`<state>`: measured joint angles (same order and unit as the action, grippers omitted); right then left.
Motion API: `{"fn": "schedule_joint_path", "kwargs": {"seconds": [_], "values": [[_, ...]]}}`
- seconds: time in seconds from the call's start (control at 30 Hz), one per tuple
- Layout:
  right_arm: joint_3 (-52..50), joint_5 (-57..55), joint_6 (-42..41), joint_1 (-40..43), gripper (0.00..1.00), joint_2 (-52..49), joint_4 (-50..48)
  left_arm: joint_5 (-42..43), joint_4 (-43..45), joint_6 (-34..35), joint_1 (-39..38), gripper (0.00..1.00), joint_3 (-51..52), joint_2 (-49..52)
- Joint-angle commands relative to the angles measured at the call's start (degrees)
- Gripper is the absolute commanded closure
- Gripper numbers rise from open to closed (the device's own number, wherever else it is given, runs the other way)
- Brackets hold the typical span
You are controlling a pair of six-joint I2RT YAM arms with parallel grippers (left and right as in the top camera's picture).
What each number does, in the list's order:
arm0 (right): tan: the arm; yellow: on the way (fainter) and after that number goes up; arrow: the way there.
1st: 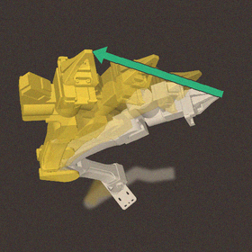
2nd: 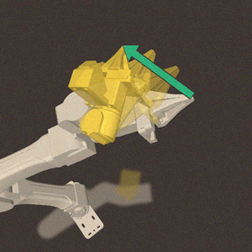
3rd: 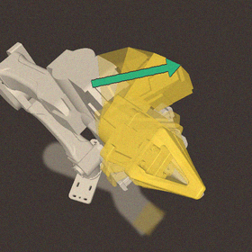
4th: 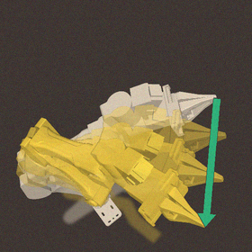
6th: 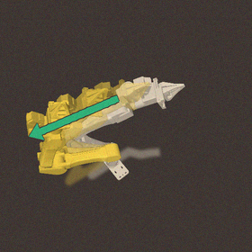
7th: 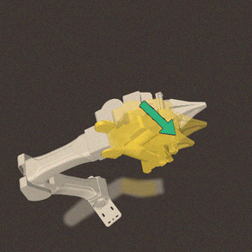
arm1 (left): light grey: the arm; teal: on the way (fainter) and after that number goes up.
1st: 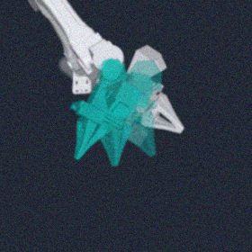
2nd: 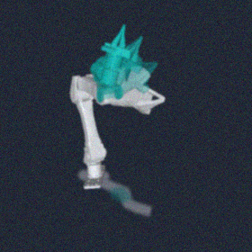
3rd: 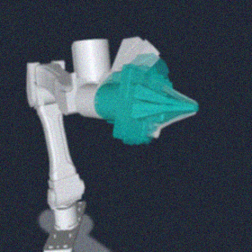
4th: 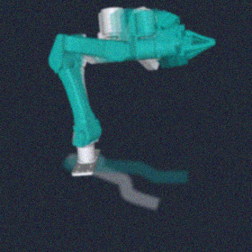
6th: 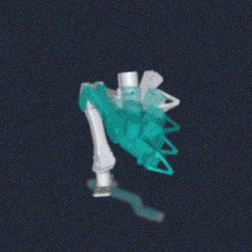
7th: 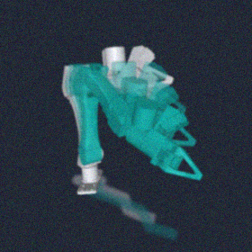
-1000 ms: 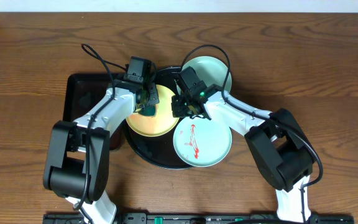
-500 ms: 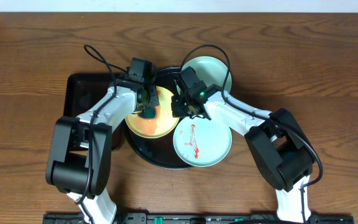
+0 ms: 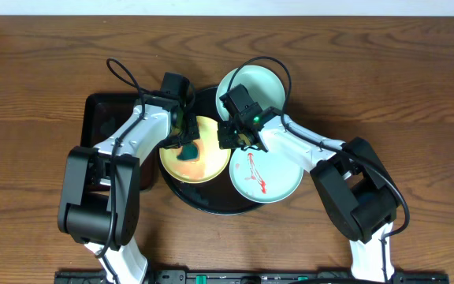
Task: Clean dirty plates on tray and stack at the side
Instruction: 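Scrub the yellow plate with the sponge in the left gripper, then lift the yellow plate off the round tray with the right gripper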
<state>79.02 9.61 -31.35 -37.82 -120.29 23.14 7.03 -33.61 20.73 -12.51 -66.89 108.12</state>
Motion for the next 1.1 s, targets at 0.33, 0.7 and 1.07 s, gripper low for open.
{"fn": "schedule_joint_path", "kwargs": {"seconds": [0.33, 0.7, 1.07], "values": [[-0.1, 0.2, -0.1, -0.7, 0.99, -1.7, 1.5, 3.2, -6.3, -1.2, 1.3, 0.93, -2.8, 0.1], [-0.1, 0.1, 0.0, -0.8, 0.99, -1.9, 2.4, 3.2, -14.0, -3.2, 7.6, 0.93, -12.5, -16.3], [-0.1, 0.1, -0.4, -1.0, 0.99, -3.5, 2.1, 2.4, -13.9, -5.4, 10.3, 0.93, -12.0, -20.8]]}}
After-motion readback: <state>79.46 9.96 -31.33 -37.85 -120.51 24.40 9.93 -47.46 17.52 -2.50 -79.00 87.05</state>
